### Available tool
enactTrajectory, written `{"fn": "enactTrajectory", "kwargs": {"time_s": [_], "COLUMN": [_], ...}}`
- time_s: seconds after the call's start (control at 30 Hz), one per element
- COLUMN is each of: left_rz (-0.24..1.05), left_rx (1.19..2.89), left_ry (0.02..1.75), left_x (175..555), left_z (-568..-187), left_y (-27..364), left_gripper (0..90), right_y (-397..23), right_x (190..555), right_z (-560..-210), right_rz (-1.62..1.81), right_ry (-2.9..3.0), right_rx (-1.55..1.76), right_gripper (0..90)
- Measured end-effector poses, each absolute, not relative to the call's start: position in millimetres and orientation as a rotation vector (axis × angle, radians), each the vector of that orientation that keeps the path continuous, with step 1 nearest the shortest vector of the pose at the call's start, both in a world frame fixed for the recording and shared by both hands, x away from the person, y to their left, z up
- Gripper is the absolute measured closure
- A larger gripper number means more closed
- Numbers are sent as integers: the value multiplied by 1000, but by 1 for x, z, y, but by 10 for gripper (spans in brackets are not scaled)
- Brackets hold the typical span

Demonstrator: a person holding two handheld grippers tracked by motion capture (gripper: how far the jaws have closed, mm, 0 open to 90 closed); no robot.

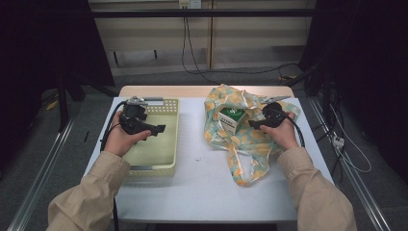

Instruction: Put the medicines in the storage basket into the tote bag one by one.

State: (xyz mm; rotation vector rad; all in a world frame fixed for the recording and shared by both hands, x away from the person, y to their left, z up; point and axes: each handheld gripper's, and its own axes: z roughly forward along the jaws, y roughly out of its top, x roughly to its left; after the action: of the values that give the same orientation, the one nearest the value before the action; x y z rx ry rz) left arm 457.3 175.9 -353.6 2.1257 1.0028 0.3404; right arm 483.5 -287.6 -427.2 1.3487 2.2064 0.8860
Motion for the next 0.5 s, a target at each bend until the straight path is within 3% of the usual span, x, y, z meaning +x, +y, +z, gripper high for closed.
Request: {"fn": "enactTrajectory", "kwargs": {"time_s": [0.1,0.27,0.4,0.5], "left_rz": [343,343,366,362], "left_rx": [2124,2109,2094,2088], "left_ry": [1005,1020,1026,1034], "left_x": [458,459,459,459], "left_z": [-353,-352,-351,-349], "left_y": [178,183,187,189], "left_gripper": [120,120,120,120], "right_y": [-290,-300,-308,-311], "right_x": [485,484,480,479], "right_z": [-434,-433,-425,-419], "right_rz": [848,898,987,1041], "right_ry": [2209,2191,2164,2136], "right_rx": [1360,1403,1429,1441], "right_gripper": [368,742,877,900]}}
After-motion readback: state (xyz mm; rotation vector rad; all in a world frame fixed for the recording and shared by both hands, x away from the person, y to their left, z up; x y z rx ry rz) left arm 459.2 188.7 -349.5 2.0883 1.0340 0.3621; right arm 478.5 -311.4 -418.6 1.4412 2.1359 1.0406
